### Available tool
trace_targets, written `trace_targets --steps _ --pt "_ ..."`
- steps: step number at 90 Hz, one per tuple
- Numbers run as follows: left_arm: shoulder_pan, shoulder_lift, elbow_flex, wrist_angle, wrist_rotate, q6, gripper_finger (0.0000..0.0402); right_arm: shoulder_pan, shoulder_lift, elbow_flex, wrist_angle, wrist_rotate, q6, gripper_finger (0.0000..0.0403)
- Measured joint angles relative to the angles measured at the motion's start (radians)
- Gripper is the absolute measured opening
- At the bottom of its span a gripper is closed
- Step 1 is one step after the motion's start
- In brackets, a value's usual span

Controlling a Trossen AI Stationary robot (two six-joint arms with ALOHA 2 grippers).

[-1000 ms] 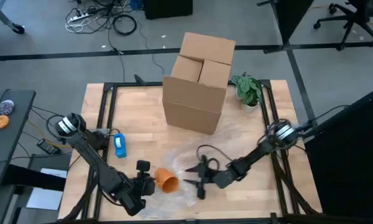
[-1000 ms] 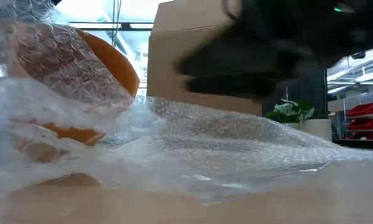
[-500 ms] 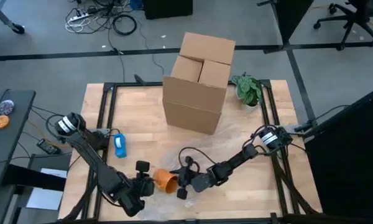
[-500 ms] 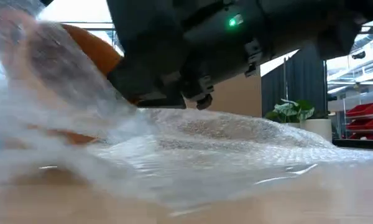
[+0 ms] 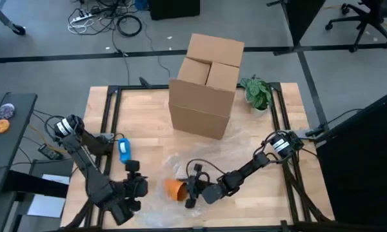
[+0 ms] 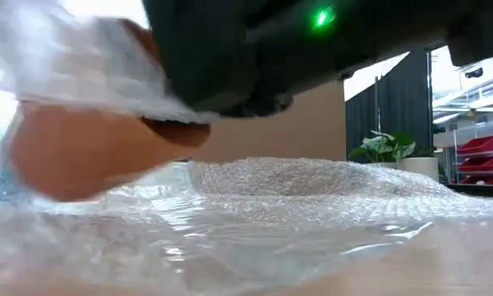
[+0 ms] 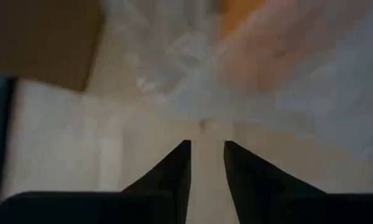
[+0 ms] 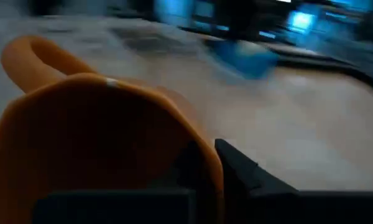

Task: Wrap mug
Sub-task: Wrap the orange mug using the transparent bubble wrap

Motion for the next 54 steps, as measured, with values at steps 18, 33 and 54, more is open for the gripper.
trace_targets --steps 18,33,54 --pt "-0.132 0.0 0.0 0.016 -0.063 -0.284 0.0078 0.012 0.0 0.0 0.048 -0.034 -0.006 0.0001" --pt "-0.202 0.008 -0.001 0.364 -0.113 -0.303 0.0078 -0.012 0.0 0.038 0.027 -0.088 0.021 0.0001" --pt "-0.258 0.092 0.0 0.6 -0.164 -0.244 0.0078 -0.044 0.0 0.138 -0.158 -0.078 0.001 0.0"
